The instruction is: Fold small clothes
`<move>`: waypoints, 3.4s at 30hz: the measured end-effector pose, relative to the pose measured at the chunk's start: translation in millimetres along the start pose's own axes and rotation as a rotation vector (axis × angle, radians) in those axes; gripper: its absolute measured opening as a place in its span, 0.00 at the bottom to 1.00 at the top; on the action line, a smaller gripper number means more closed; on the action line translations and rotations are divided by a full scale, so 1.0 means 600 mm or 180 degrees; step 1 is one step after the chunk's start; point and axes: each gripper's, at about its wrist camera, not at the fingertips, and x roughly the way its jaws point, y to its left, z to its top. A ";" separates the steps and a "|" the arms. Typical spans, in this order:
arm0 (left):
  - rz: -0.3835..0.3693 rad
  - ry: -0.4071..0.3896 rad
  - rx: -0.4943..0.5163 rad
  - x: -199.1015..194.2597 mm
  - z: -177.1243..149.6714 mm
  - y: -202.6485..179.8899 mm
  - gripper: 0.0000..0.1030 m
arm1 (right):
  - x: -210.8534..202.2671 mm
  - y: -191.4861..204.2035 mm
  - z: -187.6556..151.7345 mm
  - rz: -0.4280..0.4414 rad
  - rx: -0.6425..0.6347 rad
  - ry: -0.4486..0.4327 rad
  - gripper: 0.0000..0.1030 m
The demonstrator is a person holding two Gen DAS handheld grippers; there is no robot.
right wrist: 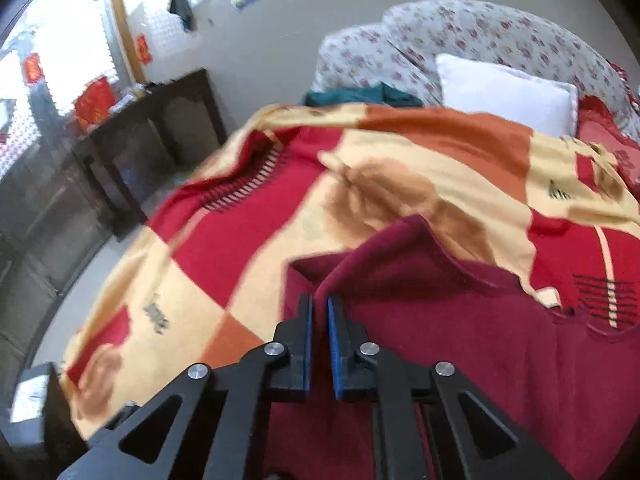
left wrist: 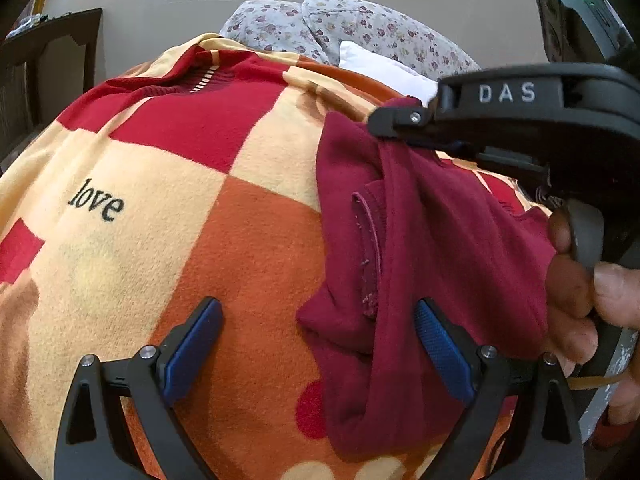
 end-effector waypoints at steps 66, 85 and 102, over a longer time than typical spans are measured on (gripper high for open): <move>-0.0310 0.0027 0.0002 0.078 0.044 -0.029 1.00 | -0.133 -0.242 -0.119 0.0227 0.1059 -0.0427 0.46; -0.0834 0.0190 -0.0119 0.059 0.046 -0.046 0.22 | -0.114 -0.291 -0.133 0.0586 0.1468 -0.0365 0.44; -0.0774 -0.0167 0.0961 0.021 -0.004 -0.297 0.35 | -0.208 -0.311 -0.115 0.1350 0.1854 -0.0634 0.94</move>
